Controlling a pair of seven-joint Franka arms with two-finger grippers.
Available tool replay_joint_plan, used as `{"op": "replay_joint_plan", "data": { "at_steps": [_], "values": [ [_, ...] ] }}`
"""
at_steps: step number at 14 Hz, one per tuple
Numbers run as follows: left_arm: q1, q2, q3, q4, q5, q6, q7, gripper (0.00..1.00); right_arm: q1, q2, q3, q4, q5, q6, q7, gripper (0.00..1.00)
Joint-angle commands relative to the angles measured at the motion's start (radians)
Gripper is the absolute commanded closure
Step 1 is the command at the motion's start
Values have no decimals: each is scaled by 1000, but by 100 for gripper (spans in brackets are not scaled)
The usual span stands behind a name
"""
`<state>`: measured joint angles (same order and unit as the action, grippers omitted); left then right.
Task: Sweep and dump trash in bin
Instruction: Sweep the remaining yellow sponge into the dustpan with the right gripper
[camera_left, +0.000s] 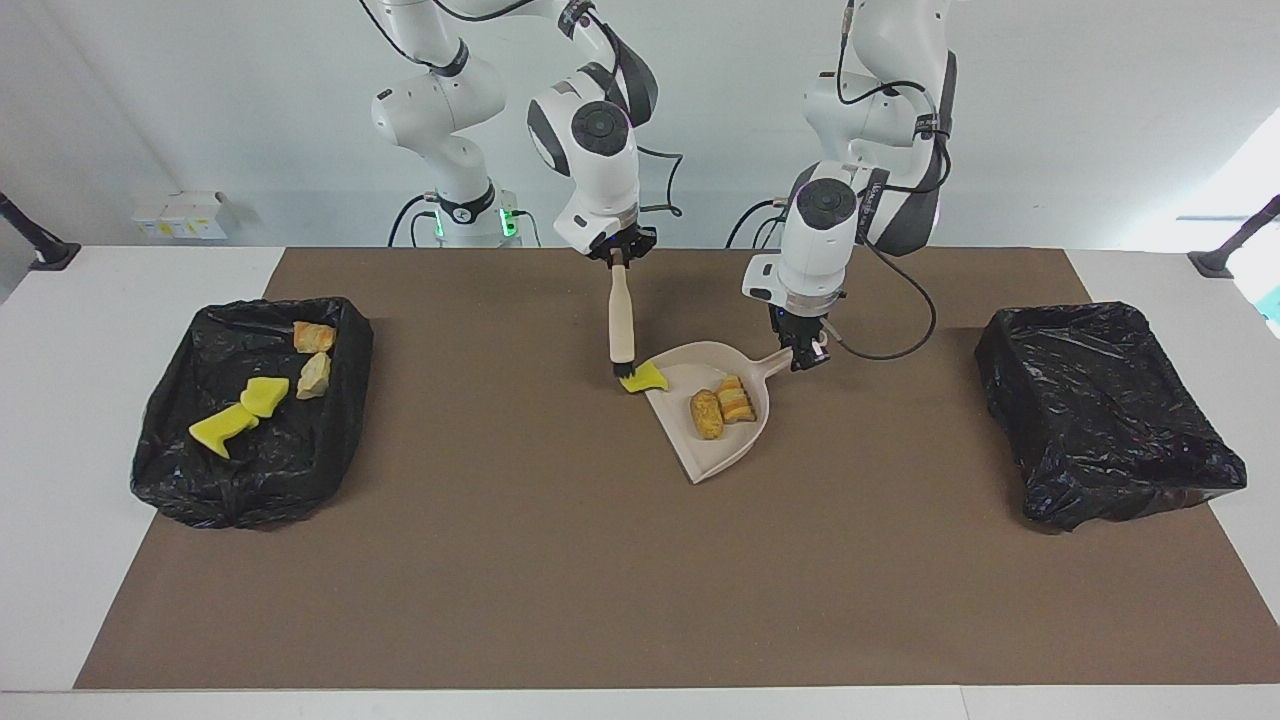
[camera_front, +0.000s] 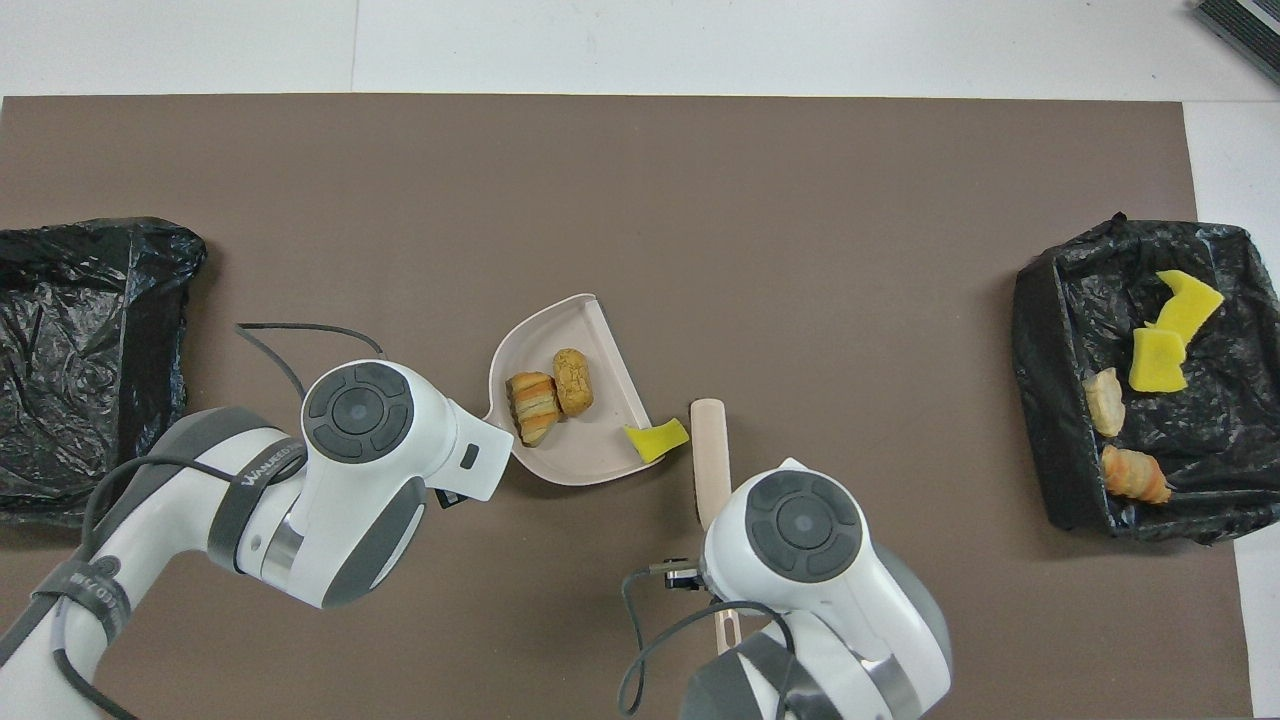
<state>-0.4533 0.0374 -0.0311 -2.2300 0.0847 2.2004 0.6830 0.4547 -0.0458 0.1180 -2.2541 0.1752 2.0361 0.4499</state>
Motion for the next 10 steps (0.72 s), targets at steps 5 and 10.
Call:
{"op": "replay_joint_plan", "data": {
  "at_steps": [5, 10],
  "values": [
    [-13, -36, 5, -34, -16, 13, 4, 100, 90, 100, 12, 30, 18, 81, -118, 100],
    [-7, -27, 5, -19, -16, 9, -5, 100, 44, 98, 5, 37, 40, -3, -260, 100]
  ]
}}
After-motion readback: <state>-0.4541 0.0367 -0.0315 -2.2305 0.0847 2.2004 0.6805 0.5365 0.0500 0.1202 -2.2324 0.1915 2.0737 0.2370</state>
